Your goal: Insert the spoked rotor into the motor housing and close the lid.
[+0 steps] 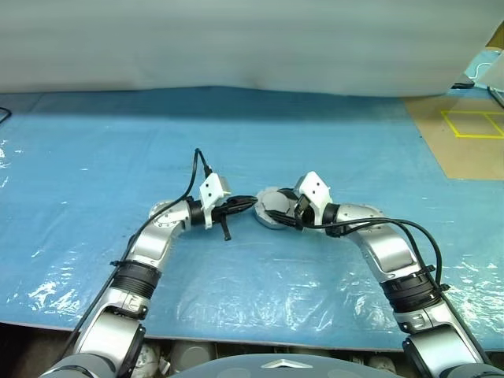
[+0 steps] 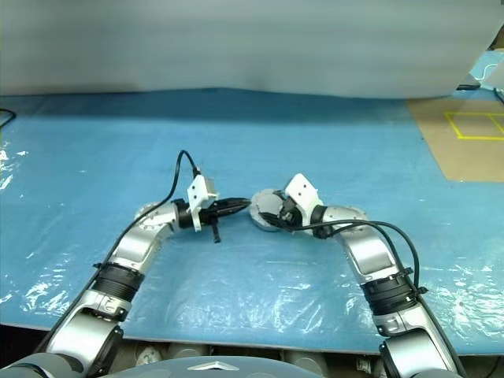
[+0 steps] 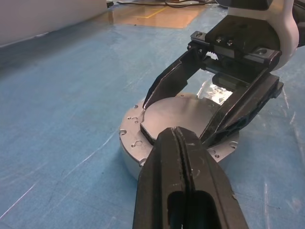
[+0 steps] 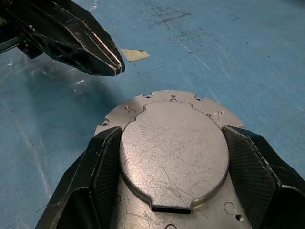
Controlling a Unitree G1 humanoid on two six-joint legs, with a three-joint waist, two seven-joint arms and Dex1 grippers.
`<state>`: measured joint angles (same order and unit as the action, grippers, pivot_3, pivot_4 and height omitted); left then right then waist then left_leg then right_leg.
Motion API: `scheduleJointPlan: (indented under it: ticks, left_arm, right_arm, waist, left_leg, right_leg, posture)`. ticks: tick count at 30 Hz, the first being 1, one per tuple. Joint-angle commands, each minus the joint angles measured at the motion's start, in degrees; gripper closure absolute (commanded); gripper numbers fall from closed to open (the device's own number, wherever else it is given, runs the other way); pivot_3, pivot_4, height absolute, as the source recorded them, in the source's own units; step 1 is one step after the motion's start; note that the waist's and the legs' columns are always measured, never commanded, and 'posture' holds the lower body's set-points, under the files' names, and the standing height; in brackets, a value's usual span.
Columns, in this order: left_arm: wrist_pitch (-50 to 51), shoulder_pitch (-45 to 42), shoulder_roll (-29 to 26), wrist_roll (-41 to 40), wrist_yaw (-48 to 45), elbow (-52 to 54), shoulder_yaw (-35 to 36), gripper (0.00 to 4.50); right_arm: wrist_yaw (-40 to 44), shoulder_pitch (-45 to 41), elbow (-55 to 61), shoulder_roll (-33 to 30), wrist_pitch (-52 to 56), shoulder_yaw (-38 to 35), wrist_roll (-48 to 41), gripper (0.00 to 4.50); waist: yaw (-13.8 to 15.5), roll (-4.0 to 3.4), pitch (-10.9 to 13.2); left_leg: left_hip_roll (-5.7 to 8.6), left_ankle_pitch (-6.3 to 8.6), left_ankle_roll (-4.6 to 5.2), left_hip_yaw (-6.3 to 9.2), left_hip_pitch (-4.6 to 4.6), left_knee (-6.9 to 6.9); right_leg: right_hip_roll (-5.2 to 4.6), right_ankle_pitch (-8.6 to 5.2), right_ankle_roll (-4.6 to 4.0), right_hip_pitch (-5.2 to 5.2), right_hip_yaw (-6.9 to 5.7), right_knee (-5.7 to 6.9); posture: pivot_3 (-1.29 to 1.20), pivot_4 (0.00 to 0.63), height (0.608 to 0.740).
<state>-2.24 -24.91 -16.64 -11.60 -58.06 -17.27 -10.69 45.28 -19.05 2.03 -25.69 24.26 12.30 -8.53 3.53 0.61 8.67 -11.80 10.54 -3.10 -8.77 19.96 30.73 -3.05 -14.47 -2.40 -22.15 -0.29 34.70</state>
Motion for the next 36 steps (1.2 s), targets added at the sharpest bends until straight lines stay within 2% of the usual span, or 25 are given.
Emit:
scheduleJointPlan:
  ticks: [1, 13, 23, 25, 28, 36]
  left_arm:
    - [-0.88, -1.26, 0.45, 2.81, 1.71, -1.30, -1.44, 4.50]
    - [-2.95, -4.01, 3.36, 6.37, 5.57, -7.55, -2.68, 4.50]
    - [-2.90, -3.05, 2.53, 7.76, 0.39, -7.03, -6.48, 4.50]
    - [-2.98, -3.02, 2.56, 7.95, 0.15, -7.05, -6.70, 4.50]
    - [-3.09, -3.06, 2.58, 7.83, -0.18, -7.01, -6.89, 4.50]
    - [-3.46, -3.77, 2.48, 7.98, -0.31, -7.61, -6.77, 4.50]
  right_arm:
    - [0.52, 2.48, -2.83, -0.02, 3.72, 3.07, 1.16, 1.54]
    - [0.50, 3.60, 0.45, -0.80, 6.35, 2.06, 0.17, 1.54]
    - [0.54, 3.53, 1.72, -2.21, 6.77, 2.53, 0.87, 1.54]
    - [0.26, 3.61, 1.87, -2.21, 5.41, 2.45, 1.19, 0.82]
    - [1.36, 4.18, 3.38, -2.51, 4.38, 2.32, 0.36, 0.02]
    - [0.80, 4.85, 6.00, -2.70, 1.98, 2.77, 1.95, 0.02]
  waist:
    - [0.01, 0.00, 0.00]
    - [0.47, 0.00, 0.00]
    - [0.69, 0.00, 0.00]
    - [0.75, 0.00, 0.00]
    - [0.78, 0.00, 0.00]
    - [0.99, 0.00, 0.00]
  left_leg:
    - [0.01, 0.00, 0.00, 0.00, 0.00, 0.01]
    - [0.01, 0.00, 0.00, 0.02, 0.02, 0.01]
    - [0.01, 0.00, 0.00, 0.09, 0.03, -0.01]
    - [0.01, 0.00, 0.00, 0.09, 0.03, -0.01]
    - [0.01, 0.00, 0.00, 0.09, 0.02, -0.01]
    - [0.02, 0.00, 0.00, 0.10, 0.07, -0.01]
  right_leg:
    - [-0.02, 0.00, 0.00, 0.00, 0.01, -0.01]
    - [-0.06, 0.00, 0.02, 0.02, 0.01, -0.03]
    - [-0.11, -0.06, 0.11, 0.06, 0.00, -0.03]
    - [-0.15, -0.07, 0.13, 0.07, 0.01, -0.03]
    - [-0.15, -0.07, 0.13, 0.08, 0.01, -0.03]
    - [-0.18, -0.09, 0.17, 0.07, 0.01, -0.04]
  posture:
    - [0.00, 0.150, 0.740]
    - [0.00, 0.150, 0.740]
    - [0.00, 0.150, 0.740]
    - [0.00, 0.150, 0.740]
    - [0.00, 0.150, 0.740]
    - [0.00, 0.150, 0.740]
